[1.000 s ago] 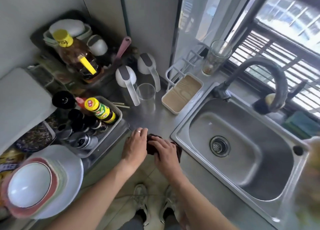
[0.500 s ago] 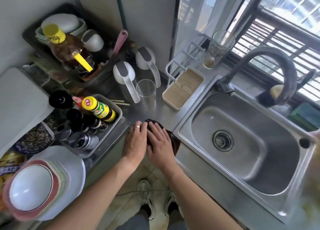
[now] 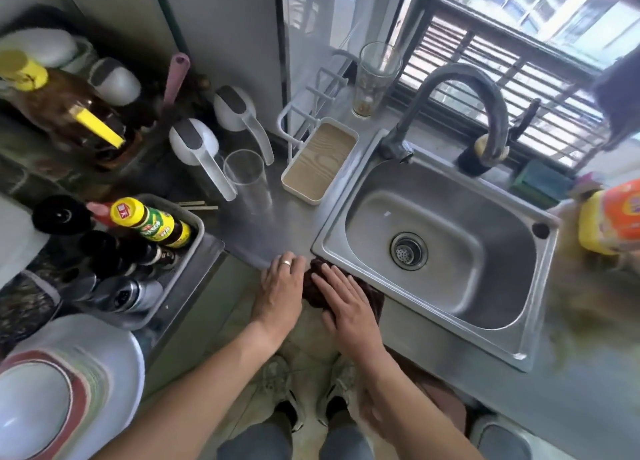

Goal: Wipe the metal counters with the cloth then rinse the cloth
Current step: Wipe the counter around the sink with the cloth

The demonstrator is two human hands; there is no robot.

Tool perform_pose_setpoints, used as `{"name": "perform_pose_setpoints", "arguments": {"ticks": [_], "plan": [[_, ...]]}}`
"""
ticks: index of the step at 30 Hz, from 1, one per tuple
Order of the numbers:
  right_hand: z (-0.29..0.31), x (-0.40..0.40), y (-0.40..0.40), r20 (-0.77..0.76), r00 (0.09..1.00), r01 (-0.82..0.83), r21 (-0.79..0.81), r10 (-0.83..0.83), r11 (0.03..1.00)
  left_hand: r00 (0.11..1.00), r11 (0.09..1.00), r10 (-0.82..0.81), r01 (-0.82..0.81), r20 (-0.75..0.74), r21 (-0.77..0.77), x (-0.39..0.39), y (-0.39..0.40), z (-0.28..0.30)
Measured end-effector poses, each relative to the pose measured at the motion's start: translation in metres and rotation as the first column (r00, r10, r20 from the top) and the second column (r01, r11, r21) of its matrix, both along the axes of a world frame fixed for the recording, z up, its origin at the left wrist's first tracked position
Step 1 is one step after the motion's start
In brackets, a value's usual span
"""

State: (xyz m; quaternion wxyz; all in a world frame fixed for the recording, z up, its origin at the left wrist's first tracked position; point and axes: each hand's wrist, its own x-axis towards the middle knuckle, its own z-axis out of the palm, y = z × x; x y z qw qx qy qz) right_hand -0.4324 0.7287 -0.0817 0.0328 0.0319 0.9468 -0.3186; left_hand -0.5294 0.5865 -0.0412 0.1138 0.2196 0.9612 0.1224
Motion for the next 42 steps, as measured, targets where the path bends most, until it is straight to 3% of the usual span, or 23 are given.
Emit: {"name": "perform_pose_setpoints", "arguments": {"ticks": [25,42], "plan": [[-0.007,0.13,0.124,-0.024,1.0,0.01,-0.037,-0.011,0.999,0.994,0.993,-0.109,0.108,-0.005,-0.043,0.096,0.137,0.012],[-0.012,0.243,0.215,-0.072,0.988,0.141,0.047,-0.138,0.989,0.906,0.906,-0.423,0.423,-0.029,0.004,0.176,0.243,0.001]]}}
